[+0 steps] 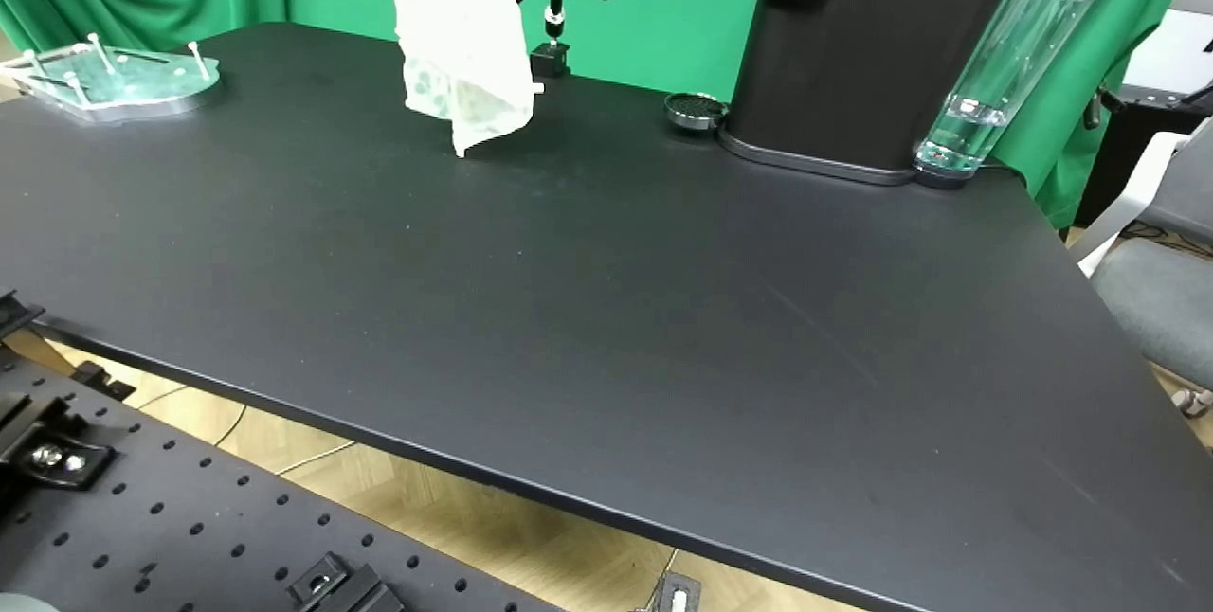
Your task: Put the white cloth on the table
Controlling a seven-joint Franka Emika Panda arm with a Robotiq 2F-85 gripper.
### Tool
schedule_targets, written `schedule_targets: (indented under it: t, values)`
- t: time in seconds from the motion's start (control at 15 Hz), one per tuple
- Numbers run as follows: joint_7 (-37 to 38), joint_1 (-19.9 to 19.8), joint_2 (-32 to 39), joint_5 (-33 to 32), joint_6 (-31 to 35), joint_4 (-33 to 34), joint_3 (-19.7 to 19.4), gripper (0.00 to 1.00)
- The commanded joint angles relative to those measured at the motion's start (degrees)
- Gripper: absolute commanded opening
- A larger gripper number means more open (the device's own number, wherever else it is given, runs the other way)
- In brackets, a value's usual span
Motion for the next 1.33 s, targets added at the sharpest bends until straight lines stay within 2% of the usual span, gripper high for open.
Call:
schedule_targets:
  t: [0.0, 0.27, 0.53, 1.27]
  values:
    - [1.4, 3.2, 1.1, 3.7, 6.9, -3.2, 2.0, 1.0]
    - [1.5, 5.6, 3.8, 8.2, 13.7, -6.3, 4.0, 1.0]
    - [1.3, 6.2, 8.1, 8.1, 18.2, -7.5, 4.9, 1.0]
    - [2.2, 6.9, 18.1, 6.3, 23.2, -6.0, 5.3, 1.0]
